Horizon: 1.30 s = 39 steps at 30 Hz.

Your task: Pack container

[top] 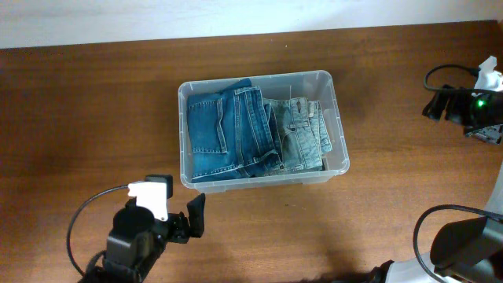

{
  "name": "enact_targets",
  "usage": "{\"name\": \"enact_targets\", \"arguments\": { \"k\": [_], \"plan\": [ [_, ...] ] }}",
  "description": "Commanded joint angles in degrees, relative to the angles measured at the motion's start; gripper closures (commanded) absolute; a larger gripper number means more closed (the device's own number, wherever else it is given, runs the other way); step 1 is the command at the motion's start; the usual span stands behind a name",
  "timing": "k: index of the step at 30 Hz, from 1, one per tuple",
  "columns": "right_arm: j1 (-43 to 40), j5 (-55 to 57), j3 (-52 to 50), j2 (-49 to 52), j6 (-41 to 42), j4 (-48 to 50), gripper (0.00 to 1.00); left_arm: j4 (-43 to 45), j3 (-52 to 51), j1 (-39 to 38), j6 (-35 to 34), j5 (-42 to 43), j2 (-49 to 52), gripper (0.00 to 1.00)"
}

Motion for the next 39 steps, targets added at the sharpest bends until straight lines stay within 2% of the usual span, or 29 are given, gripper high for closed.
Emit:
{"name": "enact_targets", "arguments": {
  "k": [1,6,11,21,39],
  "plan": [
    [-0.22,0.09,0.59,0.02,-0.39,0.02,0.01,8.66,-8.2,3.23,0.24,-0.35,-5.07,0.0],
    [-0.22,0.09,0.59,0.02,-0.37,0.02,0.01,23.41,-18.34,6.88,0.31,1.88,-10.56,0.0],
    [-0.22,0.09,0.59,0.02,-0.37,0.02,0.01,32.85,-24.48,11.17,9.2,7.78,-15.37,0.0],
    [-0.22,0.11,0.59,0.02,-0.39,0.02,0.01,31.8,-25.0,15.21,21.94,8.79,-21.2,0.0],
    [-0.22,0.09,0.59,0.02,-0.39,0.02,0.01,29.75,-30.62,20.57,22.34,8.63,-29.38,0.0]
  ]
}}
